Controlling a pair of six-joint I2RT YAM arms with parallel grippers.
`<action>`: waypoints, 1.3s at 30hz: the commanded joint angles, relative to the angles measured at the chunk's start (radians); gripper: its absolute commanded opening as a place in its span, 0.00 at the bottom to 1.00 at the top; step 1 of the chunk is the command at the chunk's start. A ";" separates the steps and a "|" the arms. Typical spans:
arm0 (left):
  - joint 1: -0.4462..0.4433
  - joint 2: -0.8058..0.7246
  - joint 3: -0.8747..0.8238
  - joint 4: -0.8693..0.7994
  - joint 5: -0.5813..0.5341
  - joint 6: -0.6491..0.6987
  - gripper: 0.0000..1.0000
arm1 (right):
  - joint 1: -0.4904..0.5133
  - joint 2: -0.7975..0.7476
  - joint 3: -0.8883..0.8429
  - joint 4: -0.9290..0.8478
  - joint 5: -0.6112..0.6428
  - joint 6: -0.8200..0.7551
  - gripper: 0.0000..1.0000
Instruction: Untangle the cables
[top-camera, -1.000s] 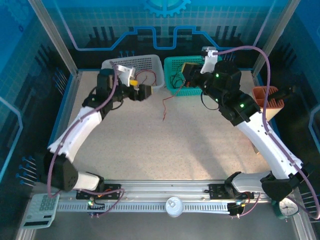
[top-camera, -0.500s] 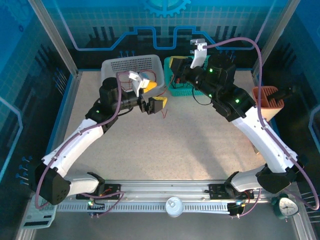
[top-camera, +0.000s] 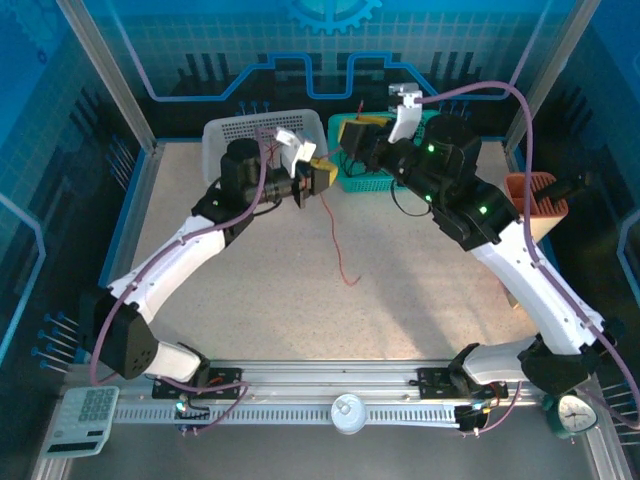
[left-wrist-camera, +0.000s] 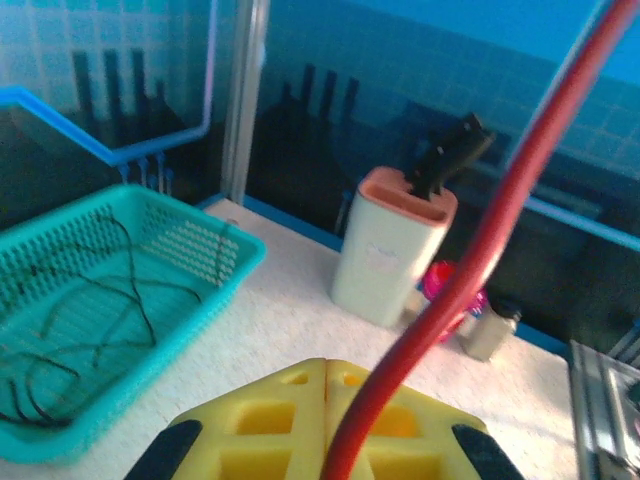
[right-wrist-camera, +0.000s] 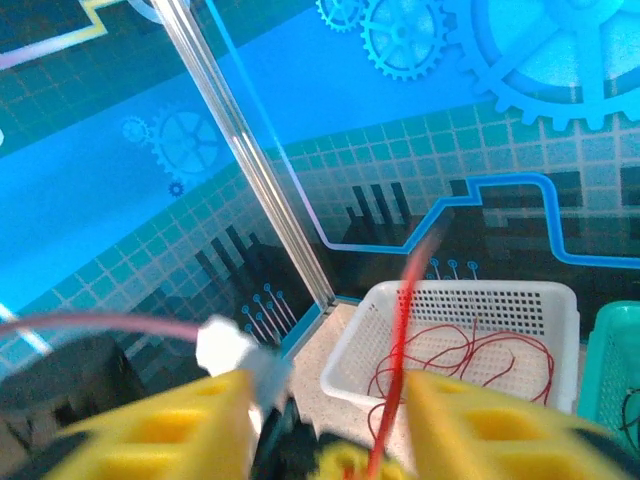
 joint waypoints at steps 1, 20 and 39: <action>0.051 0.065 0.167 0.009 -0.095 -0.004 0.00 | -0.043 -0.086 -0.084 0.001 0.017 0.021 0.74; 0.299 0.760 0.846 -0.153 -0.345 0.241 0.00 | -0.237 -0.416 -0.523 -0.170 0.050 0.071 0.91; 0.425 0.870 0.904 -0.710 -0.337 0.227 0.55 | -0.271 -0.428 -0.572 -0.127 -0.025 0.123 0.90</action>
